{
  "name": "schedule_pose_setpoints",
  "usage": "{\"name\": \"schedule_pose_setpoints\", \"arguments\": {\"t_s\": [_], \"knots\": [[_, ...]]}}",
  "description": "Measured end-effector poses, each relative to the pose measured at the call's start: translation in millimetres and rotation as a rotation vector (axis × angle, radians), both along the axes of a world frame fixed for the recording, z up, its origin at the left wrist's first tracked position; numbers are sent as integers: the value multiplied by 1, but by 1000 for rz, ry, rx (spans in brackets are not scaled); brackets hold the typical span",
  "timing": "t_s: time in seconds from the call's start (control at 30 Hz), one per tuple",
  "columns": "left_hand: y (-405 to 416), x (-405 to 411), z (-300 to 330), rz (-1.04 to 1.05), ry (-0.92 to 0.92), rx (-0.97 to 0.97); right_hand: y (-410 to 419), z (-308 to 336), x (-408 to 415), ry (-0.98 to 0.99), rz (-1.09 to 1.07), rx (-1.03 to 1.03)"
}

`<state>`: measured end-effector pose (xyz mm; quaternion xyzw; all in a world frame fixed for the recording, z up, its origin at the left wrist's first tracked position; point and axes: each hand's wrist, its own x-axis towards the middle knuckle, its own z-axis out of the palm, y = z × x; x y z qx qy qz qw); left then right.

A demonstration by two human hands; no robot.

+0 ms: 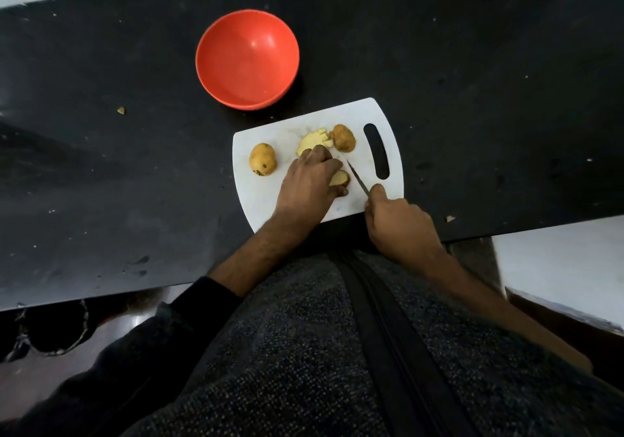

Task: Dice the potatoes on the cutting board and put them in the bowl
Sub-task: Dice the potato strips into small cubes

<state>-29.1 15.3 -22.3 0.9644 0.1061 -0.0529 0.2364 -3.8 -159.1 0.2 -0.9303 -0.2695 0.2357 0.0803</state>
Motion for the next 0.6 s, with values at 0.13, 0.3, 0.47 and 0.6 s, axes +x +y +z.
{"name": "schedule_pose_setpoints", "arguments": {"t_s": [0.13,0.3,0.47,0.6], "knots": [[0,8,2,11,-36,-9,1,9,11,-35,-48,32],[5,26,9,-8,-87,22,5,7,25,-36,-103,63],[12,46,11,-59,-91,76,14,3,33,-28,-122,94],[16,58,6,-154,-12,147,20,0,40,-43,-140,109]]}}
